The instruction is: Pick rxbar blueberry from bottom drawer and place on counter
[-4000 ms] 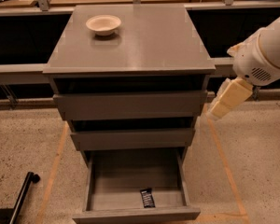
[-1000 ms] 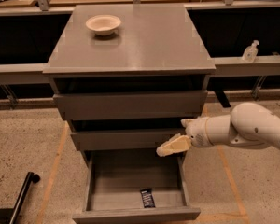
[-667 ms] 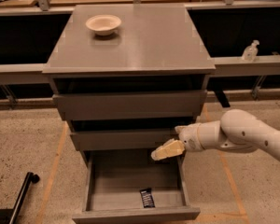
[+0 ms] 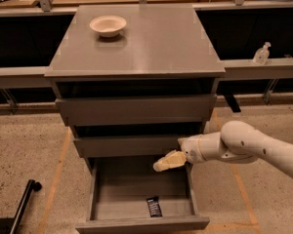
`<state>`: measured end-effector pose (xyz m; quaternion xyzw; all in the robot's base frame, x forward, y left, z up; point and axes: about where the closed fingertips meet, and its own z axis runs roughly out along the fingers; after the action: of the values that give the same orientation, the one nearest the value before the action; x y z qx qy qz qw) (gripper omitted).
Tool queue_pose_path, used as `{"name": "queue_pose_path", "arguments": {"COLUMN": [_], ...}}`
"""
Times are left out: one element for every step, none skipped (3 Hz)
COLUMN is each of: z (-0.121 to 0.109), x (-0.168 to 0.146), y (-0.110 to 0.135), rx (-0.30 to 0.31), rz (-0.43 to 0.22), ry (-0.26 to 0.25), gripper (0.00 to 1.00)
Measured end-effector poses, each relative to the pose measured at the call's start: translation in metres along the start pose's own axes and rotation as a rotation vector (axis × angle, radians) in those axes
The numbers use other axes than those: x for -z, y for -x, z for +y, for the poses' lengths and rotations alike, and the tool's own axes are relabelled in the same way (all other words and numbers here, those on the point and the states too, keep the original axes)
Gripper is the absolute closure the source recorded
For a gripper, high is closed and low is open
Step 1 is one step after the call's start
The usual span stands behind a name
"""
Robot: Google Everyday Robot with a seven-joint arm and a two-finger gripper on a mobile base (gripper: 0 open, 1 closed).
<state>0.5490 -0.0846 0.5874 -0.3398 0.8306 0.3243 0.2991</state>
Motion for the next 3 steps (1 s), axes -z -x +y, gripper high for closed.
{"name": "queue_pose_path", "arguments": {"z": [-0.002, -0.006, -0.013], "x": [-0.011, -0.042, -0.075], "y": [-0.003, -0.013, -0.038], "rx": [-0.012, -0.024, -0.079], "rz": [-0.015, 0.001, 0.028], "ry": [-0.002, 0.035, 0.081], "gripper": [0.0, 0.0, 0.0]}}
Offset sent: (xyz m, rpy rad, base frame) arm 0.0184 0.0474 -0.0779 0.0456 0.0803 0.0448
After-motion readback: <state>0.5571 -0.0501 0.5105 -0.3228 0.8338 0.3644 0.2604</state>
